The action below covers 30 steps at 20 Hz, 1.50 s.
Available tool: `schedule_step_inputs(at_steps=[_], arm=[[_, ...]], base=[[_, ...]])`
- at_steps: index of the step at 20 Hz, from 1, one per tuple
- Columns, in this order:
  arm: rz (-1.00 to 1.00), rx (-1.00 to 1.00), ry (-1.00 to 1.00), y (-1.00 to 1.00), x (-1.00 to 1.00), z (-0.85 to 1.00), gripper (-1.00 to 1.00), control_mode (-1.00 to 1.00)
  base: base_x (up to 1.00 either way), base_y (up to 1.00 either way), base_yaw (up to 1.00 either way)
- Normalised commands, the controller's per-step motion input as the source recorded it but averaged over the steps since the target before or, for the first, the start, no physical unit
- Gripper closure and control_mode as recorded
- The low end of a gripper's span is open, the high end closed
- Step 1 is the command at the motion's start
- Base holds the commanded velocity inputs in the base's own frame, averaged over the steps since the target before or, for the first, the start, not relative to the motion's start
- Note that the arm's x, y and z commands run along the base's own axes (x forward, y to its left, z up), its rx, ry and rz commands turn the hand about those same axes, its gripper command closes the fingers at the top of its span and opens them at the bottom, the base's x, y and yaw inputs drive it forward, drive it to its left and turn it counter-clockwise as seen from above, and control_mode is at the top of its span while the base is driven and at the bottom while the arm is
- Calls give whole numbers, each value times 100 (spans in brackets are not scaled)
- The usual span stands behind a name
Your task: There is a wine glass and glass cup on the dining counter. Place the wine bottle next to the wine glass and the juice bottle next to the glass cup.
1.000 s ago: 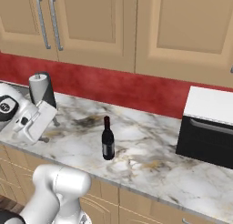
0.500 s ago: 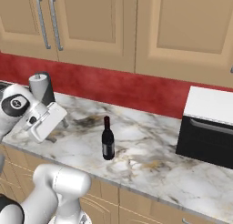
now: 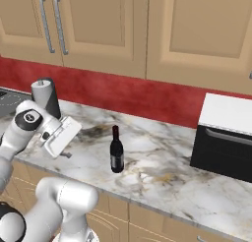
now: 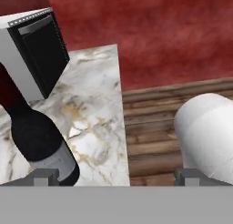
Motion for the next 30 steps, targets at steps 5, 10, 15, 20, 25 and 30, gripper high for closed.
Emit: schedule_step_inputs(at_steps=[5, 10, 15, 20, 25, 30], arm=[[0, -1, 0, -27, 30, -11, -100, -100], [0, 0, 4, -30, 31, -4, -100, -100], [0, 0, 8, -24, 27, -8, -100, -100], [5, 0, 11, -23, 41, -17, -100, -100], [11, 0, 11, -24, 44, -19, -100, -100], [15, -1, 11, -10, 36, -17, -100, -100]], base=[[0, 0, 0], [0, 0, 0], [0, 0, 0], [0, 0, 0], [0, 0, 0], [0, 0, 0]])
